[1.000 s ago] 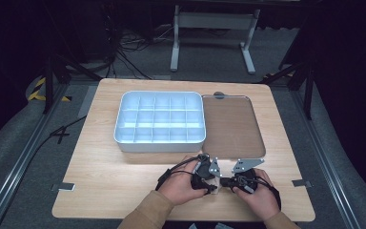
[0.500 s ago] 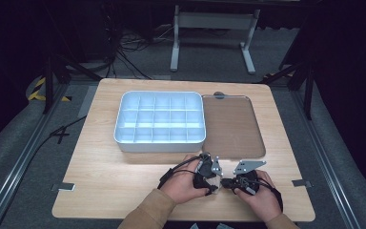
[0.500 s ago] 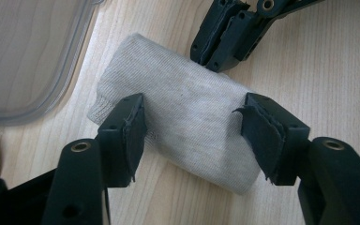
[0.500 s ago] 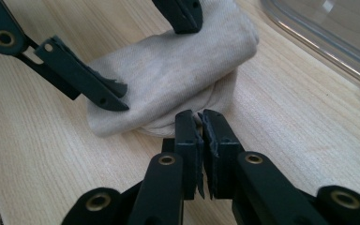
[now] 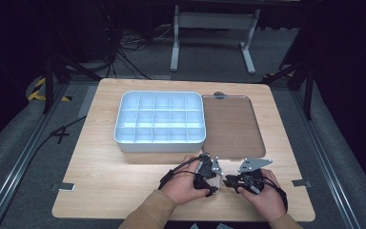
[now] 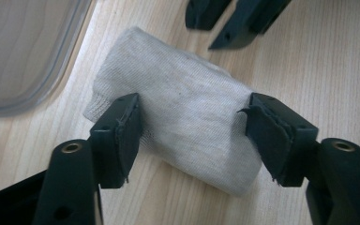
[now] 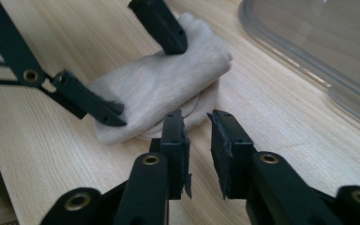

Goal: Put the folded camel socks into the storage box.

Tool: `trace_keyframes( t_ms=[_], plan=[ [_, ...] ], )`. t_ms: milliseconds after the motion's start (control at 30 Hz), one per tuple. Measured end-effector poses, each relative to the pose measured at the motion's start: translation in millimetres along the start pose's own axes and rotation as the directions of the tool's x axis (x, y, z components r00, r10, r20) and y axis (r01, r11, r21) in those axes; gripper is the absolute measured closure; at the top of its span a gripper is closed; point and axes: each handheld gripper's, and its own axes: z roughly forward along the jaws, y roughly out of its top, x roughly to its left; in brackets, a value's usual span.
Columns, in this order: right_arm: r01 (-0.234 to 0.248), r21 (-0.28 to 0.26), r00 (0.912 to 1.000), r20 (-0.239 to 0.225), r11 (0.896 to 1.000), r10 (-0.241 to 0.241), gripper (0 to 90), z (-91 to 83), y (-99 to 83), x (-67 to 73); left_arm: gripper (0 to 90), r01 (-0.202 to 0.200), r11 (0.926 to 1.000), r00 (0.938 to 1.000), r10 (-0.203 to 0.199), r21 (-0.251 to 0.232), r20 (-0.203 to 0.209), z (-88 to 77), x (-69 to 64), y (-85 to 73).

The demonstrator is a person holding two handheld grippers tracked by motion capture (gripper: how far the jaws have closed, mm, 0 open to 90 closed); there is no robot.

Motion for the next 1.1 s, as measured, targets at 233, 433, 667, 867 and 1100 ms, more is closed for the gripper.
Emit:
trace_keyframes(
  t_ms=[233,433,667,867,1100],
  plan=[
    [-0.099,-0.058,0.9950,-0.016,0.993,0.098,63.9,-9.8,-0.4,-9.2,29.3,0.048,0.9930,0.9989,-0.048,0.108,-0.004,9.3,-3.3,-1.2],
    [-0.135,-0.110,0.9908,-0.014,0.985,0.134,59.7,-12.3,7.3,-8.6,38.7,0.037,0.9951,0.9993,-0.036,0.092,-0.007,9.2,-4.9,0.4],
    [-0.180,-0.203,0.9834,-0.014,0.962,0.181,52.9,-12.0,18.7,-1.4,38.4,0.044,0.9955,0.9989,-0.043,0.084,-0.017,8.1,-7.1,1.0],
    [-0.177,-0.186,0.9820,0.032,0.966,0.186,44.6,2.8,24.0,6.0,38.4,0.042,0.9960,0.9991,-0.041,0.079,-0.008,7.5,-6.8,1.0],
    [-0.209,-0.124,0.9730,0.073,0.970,0.219,41.4,9.1,12.0,-2.8,38.0,0.040,0.9963,0.9992,-0.040,0.076,-0.002,4.6,-7.2,0.2]
  ],
)
